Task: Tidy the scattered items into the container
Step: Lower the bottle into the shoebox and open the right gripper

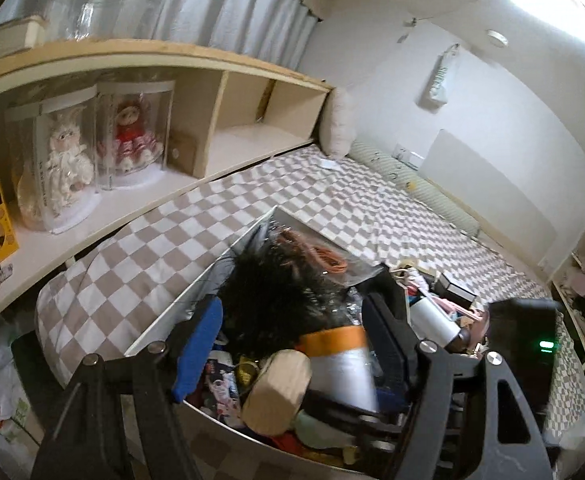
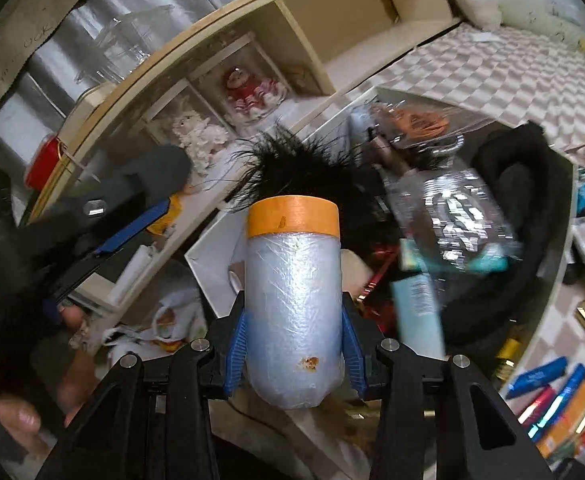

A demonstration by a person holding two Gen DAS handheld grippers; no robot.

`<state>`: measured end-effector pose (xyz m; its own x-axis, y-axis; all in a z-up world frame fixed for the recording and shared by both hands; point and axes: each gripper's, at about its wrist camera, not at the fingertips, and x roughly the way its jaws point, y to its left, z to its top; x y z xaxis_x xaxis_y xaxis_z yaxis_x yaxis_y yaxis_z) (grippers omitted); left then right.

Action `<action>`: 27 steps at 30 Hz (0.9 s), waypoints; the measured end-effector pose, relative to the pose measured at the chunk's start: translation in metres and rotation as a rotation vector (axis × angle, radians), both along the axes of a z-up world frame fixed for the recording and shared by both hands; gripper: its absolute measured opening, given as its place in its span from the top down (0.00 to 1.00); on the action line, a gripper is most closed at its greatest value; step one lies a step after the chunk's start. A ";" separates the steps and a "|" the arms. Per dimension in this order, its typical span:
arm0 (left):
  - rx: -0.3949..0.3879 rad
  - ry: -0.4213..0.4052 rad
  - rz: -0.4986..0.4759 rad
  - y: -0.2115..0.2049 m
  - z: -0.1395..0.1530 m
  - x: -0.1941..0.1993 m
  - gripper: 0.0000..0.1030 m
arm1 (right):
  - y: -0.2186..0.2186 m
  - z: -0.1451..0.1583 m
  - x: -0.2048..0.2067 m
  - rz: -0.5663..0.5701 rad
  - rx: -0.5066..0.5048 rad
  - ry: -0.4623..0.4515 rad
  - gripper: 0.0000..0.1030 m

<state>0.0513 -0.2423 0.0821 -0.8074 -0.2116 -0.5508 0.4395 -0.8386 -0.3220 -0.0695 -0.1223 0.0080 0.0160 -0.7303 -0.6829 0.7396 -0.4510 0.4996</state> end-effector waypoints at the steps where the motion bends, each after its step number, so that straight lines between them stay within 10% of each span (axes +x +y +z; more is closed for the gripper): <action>1: -0.007 0.006 0.000 0.002 0.003 0.001 0.30 | -0.002 -0.001 -0.001 0.003 -0.009 -0.013 0.59; 14: -0.007 -0.003 0.020 -0.001 0.003 0.001 0.29 | -0.027 -0.012 0.000 0.044 -0.065 -0.091 0.58; 17: -0.007 -0.007 0.021 0.000 0.002 0.001 0.29 | -0.021 -0.011 -0.003 0.008 -0.067 -0.069 0.30; 27: -0.020 -0.015 0.003 0.007 0.003 -0.001 0.29 | 0.000 -0.003 -0.005 -0.051 -0.061 0.023 0.30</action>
<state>0.0503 -0.2350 0.0848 -0.7984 -0.2254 -0.5583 0.4467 -0.8436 -0.2982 -0.0745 -0.1218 0.0047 -0.0368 -0.7700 -0.6370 0.7280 -0.4573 0.5107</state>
